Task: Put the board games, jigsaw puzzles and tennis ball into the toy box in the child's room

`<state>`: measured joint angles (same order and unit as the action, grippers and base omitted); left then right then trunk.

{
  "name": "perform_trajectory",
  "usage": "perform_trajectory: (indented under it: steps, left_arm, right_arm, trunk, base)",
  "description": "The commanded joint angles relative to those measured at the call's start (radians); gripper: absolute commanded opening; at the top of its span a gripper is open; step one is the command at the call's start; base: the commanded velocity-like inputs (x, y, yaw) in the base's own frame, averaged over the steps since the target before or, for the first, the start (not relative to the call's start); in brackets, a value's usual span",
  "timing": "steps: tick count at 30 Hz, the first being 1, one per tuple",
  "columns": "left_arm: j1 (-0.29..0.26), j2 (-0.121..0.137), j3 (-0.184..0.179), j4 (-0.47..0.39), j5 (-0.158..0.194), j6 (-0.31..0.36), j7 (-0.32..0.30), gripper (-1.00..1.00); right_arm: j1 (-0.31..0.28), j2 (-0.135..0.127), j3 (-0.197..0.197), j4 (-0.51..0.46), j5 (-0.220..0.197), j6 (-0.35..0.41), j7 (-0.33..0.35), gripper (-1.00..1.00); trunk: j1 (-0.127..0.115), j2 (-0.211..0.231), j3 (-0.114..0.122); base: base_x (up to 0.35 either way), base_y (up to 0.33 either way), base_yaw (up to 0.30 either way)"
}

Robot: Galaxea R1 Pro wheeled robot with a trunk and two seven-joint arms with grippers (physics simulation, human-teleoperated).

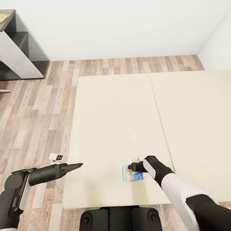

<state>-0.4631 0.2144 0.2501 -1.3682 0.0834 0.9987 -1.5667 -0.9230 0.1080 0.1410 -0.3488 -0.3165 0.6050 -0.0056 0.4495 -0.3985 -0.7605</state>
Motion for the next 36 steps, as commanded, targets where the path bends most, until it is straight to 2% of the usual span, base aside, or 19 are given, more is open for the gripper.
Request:
perform_trajectory:
  steps: [1, 36]
  left_arm:
    - [0.0, 0.0, 0.0, 0.0, -0.001, 0.011, -0.004, 1.0]
    - [0.0, 0.0, 0.0, 0.0, 0.0, 0.011, -0.004, 1.0]
  right_arm:
    - [0.0, -0.001, 0.006, -0.001, -0.004, 0.004, -0.001, 1.0]
    - [0.0, 0.001, 0.006, -0.001, -0.004, 0.004, -0.001, 1.0]
  trunk:
    - [0.001, -0.002, -0.001]
    - [0.001, -0.002, -0.001]
  base:
    - [0.0, 0.131, 0.0]
    - [0.0, 0.049, 0.0]
